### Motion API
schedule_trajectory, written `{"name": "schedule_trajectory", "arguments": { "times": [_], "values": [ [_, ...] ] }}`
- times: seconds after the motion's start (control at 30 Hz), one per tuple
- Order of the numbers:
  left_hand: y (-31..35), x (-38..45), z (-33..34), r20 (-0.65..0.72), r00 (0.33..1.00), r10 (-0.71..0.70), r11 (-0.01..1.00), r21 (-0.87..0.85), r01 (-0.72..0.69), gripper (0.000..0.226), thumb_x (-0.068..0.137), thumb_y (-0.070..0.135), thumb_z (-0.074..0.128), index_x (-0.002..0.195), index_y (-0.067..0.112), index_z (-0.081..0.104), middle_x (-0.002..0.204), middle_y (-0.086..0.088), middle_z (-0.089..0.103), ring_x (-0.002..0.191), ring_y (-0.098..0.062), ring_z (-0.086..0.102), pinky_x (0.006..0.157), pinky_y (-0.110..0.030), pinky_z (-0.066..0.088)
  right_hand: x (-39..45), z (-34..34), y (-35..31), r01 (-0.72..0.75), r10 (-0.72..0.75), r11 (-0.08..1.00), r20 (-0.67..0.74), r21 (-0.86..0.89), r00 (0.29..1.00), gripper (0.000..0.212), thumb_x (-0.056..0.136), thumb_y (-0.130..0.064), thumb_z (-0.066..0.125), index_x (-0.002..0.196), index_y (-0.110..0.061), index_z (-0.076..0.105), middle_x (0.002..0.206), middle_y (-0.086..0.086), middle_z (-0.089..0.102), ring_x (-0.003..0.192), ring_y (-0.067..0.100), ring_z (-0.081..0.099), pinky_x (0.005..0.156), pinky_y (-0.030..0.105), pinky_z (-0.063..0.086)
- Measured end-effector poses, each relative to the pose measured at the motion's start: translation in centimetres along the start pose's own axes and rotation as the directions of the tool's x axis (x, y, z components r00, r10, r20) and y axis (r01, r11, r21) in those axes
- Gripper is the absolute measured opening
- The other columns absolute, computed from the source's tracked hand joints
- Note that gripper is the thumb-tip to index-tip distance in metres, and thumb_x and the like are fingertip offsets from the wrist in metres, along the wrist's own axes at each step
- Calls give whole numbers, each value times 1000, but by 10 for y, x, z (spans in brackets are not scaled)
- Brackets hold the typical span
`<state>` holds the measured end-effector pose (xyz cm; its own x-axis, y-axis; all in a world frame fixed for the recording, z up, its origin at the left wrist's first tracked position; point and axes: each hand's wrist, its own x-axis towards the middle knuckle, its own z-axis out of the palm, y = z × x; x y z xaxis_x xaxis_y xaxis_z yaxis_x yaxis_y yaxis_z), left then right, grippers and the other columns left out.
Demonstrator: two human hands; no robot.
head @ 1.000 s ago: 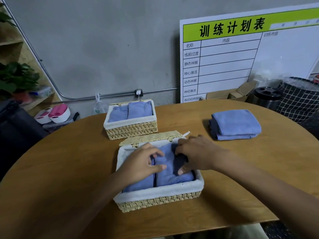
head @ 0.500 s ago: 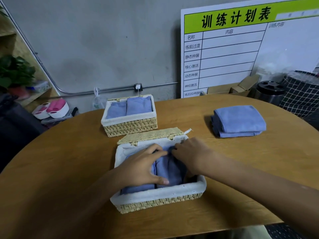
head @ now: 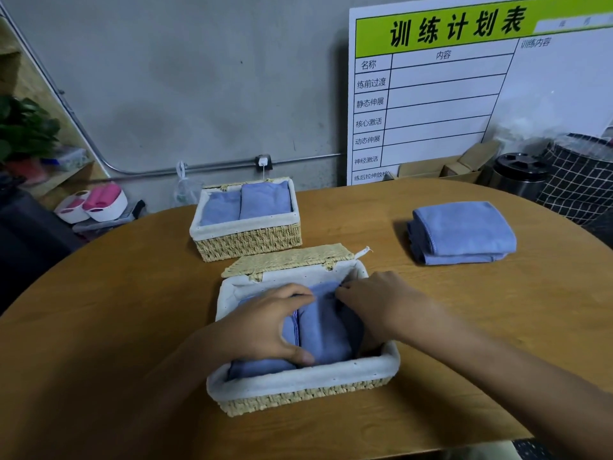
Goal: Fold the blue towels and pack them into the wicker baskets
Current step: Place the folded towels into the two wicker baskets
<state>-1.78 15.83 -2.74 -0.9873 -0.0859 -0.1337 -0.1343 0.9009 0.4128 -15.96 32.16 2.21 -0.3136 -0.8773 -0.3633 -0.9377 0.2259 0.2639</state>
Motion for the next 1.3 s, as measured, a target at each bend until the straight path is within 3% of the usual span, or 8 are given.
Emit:
{"name": "schedule_trajectory", "arguments": {
  "times": [0.1,0.33,0.53,0.7,0.9,1.07,1.2,1.3],
  "values": [
    [-2,1,-4,1,1000,29,1000,-10,-29,99,70,65,81,152,28,38,148,27,28,129,9,34,110,-16,33,-8,-9,8,-5,4,1000,51,17,999,66,74,-63,76,123,-24,53,118,-4,63,103,21,62,71,32,40],
    [-3,3,4,-16,999,43,993,107,-41,100,71,70,75,153,27,35,149,23,27,135,2,28,113,-20,27,8,7,-9,-59,55,996,-66,-63,996,43,91,-28,68,130,-19,55,129,0,61,110,23,63,67,32,38],
    [4,2,-22,37,999,-18,991,-135,23,73,75,52,82,137,25,56,131,22,52,106,13,53,96,-14,44,-20,-15,34,53,-25,967,-113,248,993,55,75,-63,74,119,-33,61,114,-11,65,101,16,60,72,32,41],
    [36,31,-66,-250,968,-8,965,-255,-58,12,91,27,74,101,32,76,91,12,75,82,0,67,76,-19,51,-47,-13,129,77,344,754,-491,652,800,10,82,-50,71,87,-42,67,74,-30,65,65,-8,59,65,17,41],
    [105,142,-55,-201,976,83,941,-308,-143,10,95,27,67,100,20,71,84,2,77,75,-11,70,77,-30,55,-25,56,239,-160,604,635,-356,756,713,11,91,-26,71,102,-23,71,107,0,71,91,16,62,80,25,41],
    [144,222,-16,103,995,-10,960,-277,39,27,101,34,58,83,15,66,83,-1,73,65,-12,64,56,-21,48,9,88,270,-191,498,711,-293,676,817,37,97,-34,62,131,-20,60,138,2,59,123,28,56,98,37,43],
    [161,247,0,252,934,-252,785,-512,350,32,102,42,52,103,11,59,94,-4,68,60,-10,54,47,-20,39,32,89,282,-182,426,721,-220,669,878,47,95,-41,63,136,-21,55,139,3,57,125,24,53,102,37,42],
    [154,255,1,239,916,-321,665,-632,398,32,100,43,56,109,13,58,104,-4,66,72,-10,60,57,-23,50,41,98,291,-243,481,705,-197,666,855,55,89,-54,65,134,-23,56,132,7,59,119,26,55,98,38,44]
  ]
}}
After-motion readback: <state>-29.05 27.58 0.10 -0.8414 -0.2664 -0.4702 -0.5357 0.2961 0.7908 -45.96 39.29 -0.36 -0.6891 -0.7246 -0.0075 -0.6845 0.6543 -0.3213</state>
